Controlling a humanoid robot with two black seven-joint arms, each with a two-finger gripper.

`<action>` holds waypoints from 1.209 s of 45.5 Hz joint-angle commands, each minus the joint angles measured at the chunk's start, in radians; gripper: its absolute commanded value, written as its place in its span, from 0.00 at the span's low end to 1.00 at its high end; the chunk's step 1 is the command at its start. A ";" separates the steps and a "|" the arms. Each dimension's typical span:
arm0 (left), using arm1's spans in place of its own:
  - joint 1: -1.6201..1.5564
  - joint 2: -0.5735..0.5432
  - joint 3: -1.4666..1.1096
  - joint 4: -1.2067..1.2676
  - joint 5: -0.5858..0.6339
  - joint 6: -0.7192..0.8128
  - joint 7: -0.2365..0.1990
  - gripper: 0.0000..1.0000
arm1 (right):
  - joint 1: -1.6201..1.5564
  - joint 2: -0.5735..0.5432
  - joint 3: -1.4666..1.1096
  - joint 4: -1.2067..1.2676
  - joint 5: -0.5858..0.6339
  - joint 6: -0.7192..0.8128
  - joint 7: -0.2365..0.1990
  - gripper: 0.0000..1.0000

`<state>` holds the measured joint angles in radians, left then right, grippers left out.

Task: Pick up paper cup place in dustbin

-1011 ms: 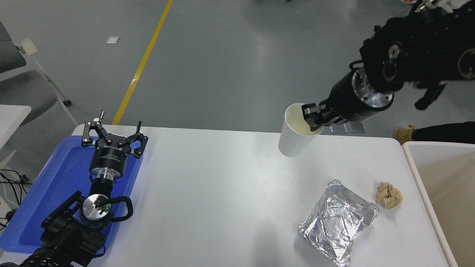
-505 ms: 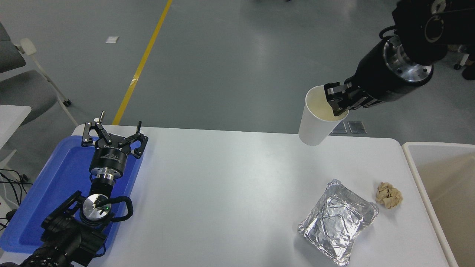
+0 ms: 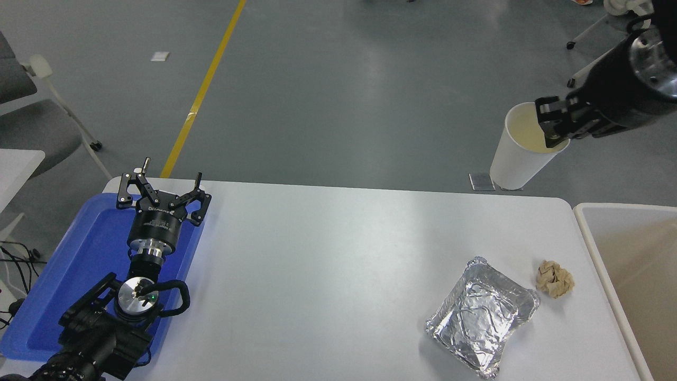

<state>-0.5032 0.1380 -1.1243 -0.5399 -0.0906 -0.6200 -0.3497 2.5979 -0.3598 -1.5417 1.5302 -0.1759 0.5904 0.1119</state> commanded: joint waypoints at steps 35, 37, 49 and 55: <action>0.000 -0.001 0.000 0.000 0.000 0.000 0.000 1.00 | -0.580 -0.550 0.046 -0.694 -0.197 -0.004 0.008 0.00; 0.000 -0.001 0.000 0.000 0.000 0.000 0.000 1.00 | -0.620 -0.562 0.069 -0.726 -0.197 -0.004 0.008 0.00; 0.000 0.000 0.000 0.000 -0.001 0.000 0.000 1.00 | -0.913 -0.614 0.225 -0.929 -0.195 -0.072 0.009 0.00; 0.000 0.000 0.000 0.000 0.000 0.000 0.000 1.00 | -1.067 -0.614 0.278 -1.012 -0.180 -0.142 0.008 0.00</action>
<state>-0.5032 0.1377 -1.1244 -0.5400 -0.0909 -0.6197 -0.3499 1.7976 -0.9458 -1.3780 0.6883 -0.3695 0.5388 0.1202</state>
